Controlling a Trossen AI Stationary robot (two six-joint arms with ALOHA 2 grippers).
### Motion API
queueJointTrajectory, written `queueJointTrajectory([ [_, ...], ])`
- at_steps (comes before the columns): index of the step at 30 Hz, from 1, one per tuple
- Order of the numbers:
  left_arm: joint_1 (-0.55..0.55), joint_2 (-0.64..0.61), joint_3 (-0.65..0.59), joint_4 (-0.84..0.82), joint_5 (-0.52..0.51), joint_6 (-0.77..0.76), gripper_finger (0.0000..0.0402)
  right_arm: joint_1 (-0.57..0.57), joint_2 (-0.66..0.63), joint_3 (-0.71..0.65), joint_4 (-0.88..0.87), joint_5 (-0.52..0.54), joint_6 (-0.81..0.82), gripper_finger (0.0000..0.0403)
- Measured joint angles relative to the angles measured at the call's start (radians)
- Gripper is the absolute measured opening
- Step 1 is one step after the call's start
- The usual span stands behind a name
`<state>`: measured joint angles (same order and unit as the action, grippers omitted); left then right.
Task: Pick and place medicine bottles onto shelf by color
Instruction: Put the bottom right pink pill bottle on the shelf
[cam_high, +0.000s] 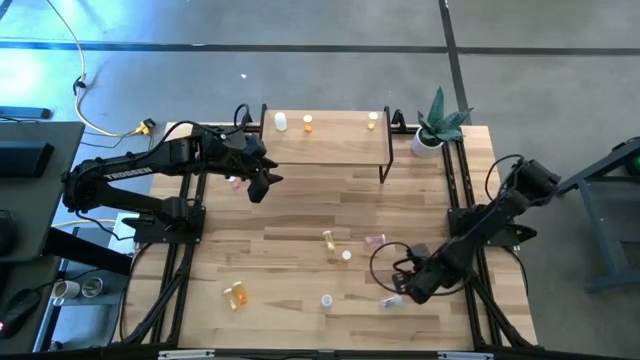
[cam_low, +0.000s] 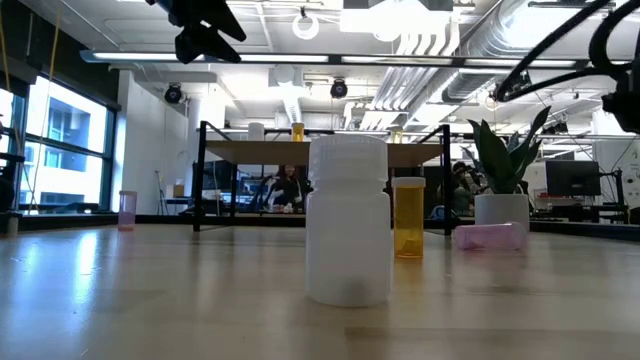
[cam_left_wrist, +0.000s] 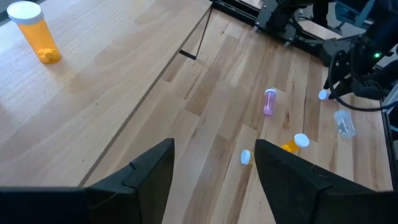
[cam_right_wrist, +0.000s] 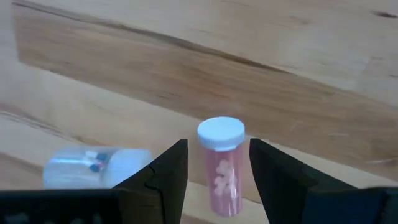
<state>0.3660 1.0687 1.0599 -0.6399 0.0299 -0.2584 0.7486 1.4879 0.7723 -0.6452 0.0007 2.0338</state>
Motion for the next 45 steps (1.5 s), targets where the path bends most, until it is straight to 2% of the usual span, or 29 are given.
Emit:
queueJointTrajectory([
  [8,0.000,0.000,0.000,0.000,0.000,0.000,0.0213,0.015,0.024,0.000,0.030,-0.032,-0.014,0.0163],
  [19,0.000,0.000,0.000,0.000,0.000,0.000,0.0214,0.097,0.024,0.000,0.046,-0.039,0.088,0.0163],
  [35,0.000,0.000,0.000,0.001,0.000,0.000,0.0214,0.099,0.100,0.003,0.120,-0.039,0.079,0.0162],
  [39,0.000,0.000,0.000,0.001,0.000,0.000,0.0214,0.099,0.104,0.024,0.075,-0.039,0.080,0.0144],
  [45,0.000,0.000,0.000,0.000,0.000,0.000,0.0214,0.099,0.105,0.061,0.017,-0.026,0.074,0.0091],
])
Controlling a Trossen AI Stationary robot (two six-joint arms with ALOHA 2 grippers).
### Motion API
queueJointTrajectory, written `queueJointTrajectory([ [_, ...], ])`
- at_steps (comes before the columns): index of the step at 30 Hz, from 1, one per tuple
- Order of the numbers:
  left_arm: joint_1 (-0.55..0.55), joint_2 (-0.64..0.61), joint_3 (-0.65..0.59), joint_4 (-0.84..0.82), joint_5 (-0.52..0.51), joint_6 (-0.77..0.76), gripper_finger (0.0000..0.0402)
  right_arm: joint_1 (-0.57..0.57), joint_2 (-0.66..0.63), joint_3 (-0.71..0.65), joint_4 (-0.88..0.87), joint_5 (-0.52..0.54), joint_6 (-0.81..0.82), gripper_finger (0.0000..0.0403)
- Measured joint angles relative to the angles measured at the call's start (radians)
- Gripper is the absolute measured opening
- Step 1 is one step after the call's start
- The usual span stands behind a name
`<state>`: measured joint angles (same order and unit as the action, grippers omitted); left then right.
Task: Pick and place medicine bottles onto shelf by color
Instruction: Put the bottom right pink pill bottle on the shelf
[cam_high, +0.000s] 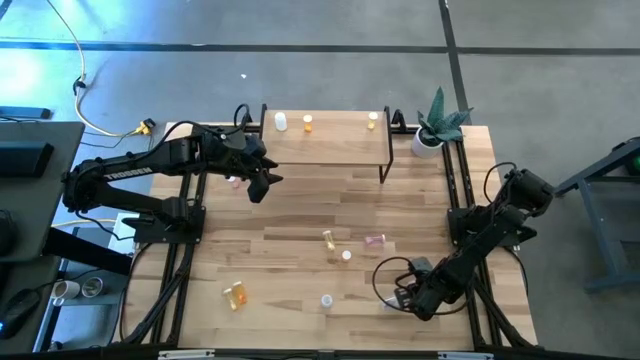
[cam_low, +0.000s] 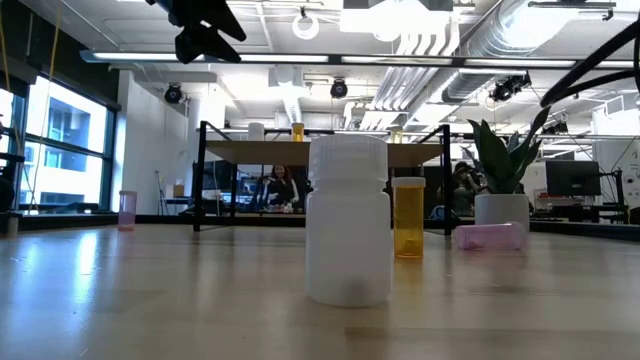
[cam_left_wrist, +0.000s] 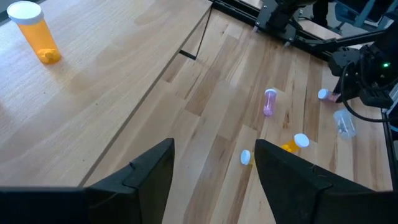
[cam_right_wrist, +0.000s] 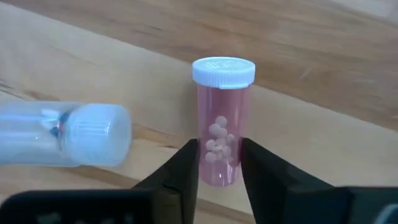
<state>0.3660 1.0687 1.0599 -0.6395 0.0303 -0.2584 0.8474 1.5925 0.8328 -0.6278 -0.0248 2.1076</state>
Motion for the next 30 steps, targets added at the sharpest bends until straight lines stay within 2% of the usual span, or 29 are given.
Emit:
queueJointTrajectory([
  [4,0.000,0.000,0.000,0.000,0.003,0.000,0.0214,0.000,0.000,0.013,0.001,0.049,-0.003,0.0069],
  [8,0.000,0.000,0.000,0.000,0.027,0.000,0.0213,0.000,0.000,0.035,-0.005,0.087,-0.003,0.0070],
  [14,0.000,0.000,0.000,0.000,0.152,0.010,0.0213,-0.016,-0.001,0.108,-0.031,0.247,-0.052,0.0073],
  [19,-0.001,0.000,0.000,0.001,0.242,0.027,0.0213,-0.081,-0.001,0.196,-0.096,0.373,-0.179,0.0073],
  [30,-0.001,0.000,0.000,0.033,0.287,0.027,0.0213,-0.252,-0.002,0.386,-0.203,0.511,-0.532,0.0073],
])
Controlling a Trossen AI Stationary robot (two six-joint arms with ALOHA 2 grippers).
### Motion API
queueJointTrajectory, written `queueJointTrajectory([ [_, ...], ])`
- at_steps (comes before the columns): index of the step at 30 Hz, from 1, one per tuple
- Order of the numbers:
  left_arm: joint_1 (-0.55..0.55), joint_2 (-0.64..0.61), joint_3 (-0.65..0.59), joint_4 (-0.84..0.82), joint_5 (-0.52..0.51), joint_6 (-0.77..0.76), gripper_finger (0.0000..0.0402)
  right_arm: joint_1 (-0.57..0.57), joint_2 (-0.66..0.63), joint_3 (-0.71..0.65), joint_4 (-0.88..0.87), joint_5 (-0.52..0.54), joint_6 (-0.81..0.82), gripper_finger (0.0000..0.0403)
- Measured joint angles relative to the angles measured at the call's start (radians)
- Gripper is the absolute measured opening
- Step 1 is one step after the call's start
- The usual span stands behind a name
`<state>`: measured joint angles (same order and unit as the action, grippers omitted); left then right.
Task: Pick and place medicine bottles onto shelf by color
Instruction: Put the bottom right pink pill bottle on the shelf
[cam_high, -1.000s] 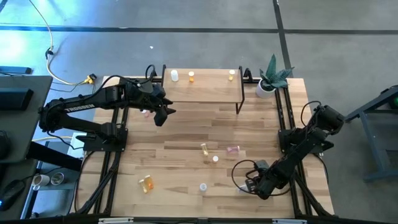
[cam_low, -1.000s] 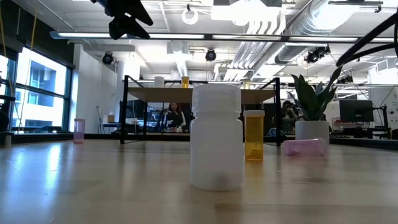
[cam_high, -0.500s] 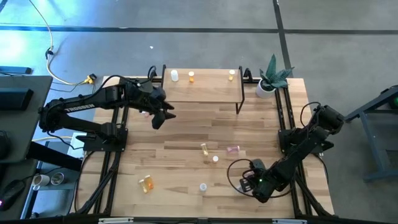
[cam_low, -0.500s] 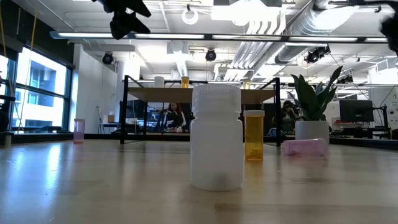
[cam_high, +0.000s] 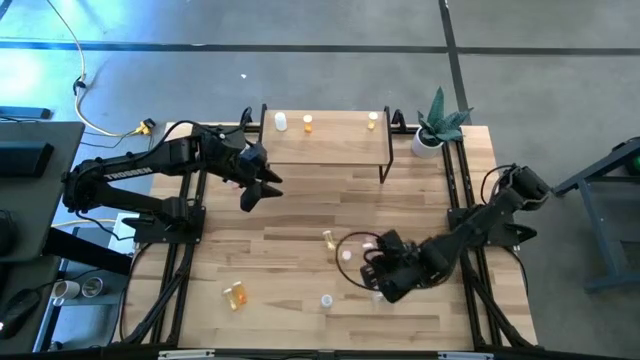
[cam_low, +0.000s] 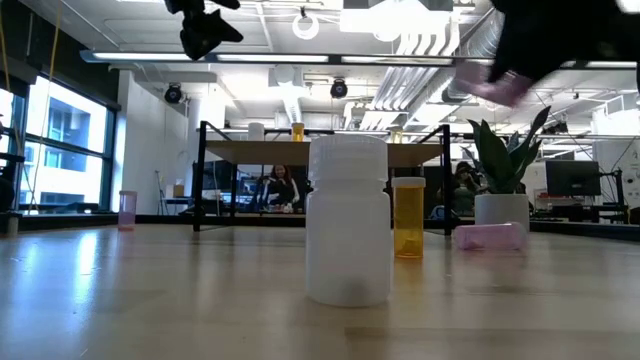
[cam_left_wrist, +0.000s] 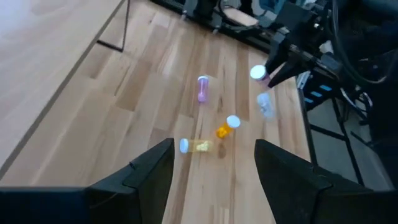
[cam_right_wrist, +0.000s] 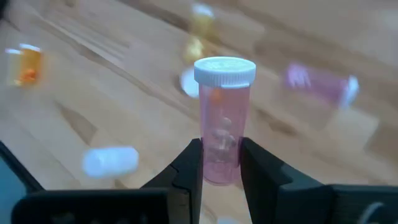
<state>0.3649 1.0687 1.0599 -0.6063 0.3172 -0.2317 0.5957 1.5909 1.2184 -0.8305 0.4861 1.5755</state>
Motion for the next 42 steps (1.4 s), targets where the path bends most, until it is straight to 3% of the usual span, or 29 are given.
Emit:
queueJointTrajectory([
  [13,0.000,0.000,0.000,0.045,0.002,0.053,0.0245,-0.203,-0.001,0.241,-0.012,0.027,-0.512,0.0073],
  [23,0.000,0.000,0.000,0.210,0.002,0.095,0.0250,-0.357,-0.001,0.468,-0.011,-0.004,-0.939,0.0073],
  [33,0.000,0.006,0.000,0.482,0.002,0.096,0.0250,-0.498,-0.002,0.646,-0.011,-0.151,-1.270,0.0073],
  [42,-0.005,0.095,0.000,0.734,-0.006,0.078,0.0250,-0.627,-0.002,0.686,0.078,-0.386,-1.461,0.0073],
])
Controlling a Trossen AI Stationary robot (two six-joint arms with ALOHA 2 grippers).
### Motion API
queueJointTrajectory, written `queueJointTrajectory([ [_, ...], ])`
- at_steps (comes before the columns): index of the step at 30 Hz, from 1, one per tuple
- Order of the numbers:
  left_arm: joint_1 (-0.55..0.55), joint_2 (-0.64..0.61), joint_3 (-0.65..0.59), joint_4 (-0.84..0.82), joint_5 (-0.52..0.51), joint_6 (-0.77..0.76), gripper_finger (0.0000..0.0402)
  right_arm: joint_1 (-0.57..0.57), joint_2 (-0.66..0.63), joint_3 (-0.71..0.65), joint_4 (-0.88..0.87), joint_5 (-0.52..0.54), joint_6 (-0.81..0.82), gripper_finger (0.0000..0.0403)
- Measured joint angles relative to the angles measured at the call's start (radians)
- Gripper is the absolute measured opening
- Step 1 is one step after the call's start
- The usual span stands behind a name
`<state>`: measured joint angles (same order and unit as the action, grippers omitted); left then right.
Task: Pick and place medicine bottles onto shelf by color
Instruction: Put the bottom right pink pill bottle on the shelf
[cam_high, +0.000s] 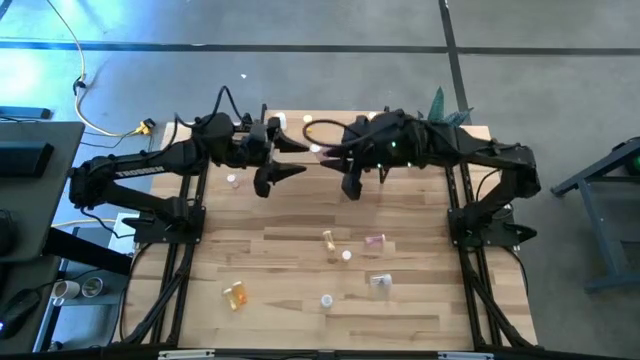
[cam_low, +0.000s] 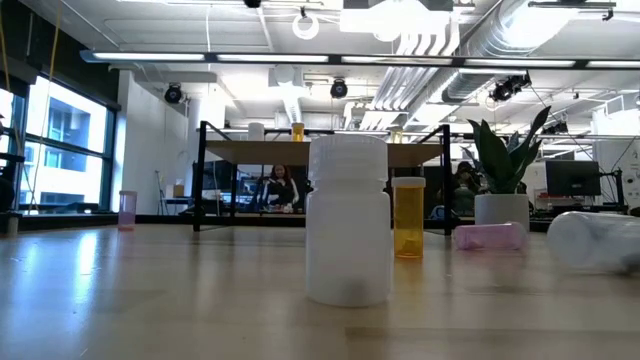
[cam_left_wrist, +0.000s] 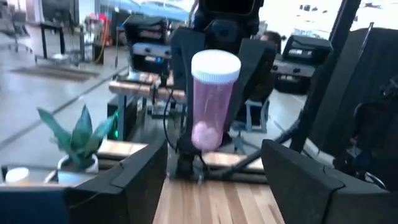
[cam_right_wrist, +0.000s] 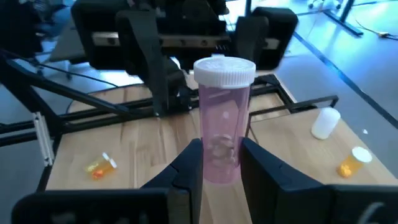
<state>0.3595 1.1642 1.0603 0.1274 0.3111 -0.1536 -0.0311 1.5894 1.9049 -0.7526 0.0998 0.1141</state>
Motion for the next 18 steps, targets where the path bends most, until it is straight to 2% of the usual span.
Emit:
queueJointTrajectory([
  [9,0.000,0.095,0.000,0.169,-0.068,-0.011,0.0250,-0.073,0.000,0.000,0.001,-0.097,-0.043,0.0073],
  [18,0.000,0.136,0.000,0.290,-0.072,0.000,0.0250,-0.088,0.000,0.000,0.016,-0.101,-0.044,0.0073],
])
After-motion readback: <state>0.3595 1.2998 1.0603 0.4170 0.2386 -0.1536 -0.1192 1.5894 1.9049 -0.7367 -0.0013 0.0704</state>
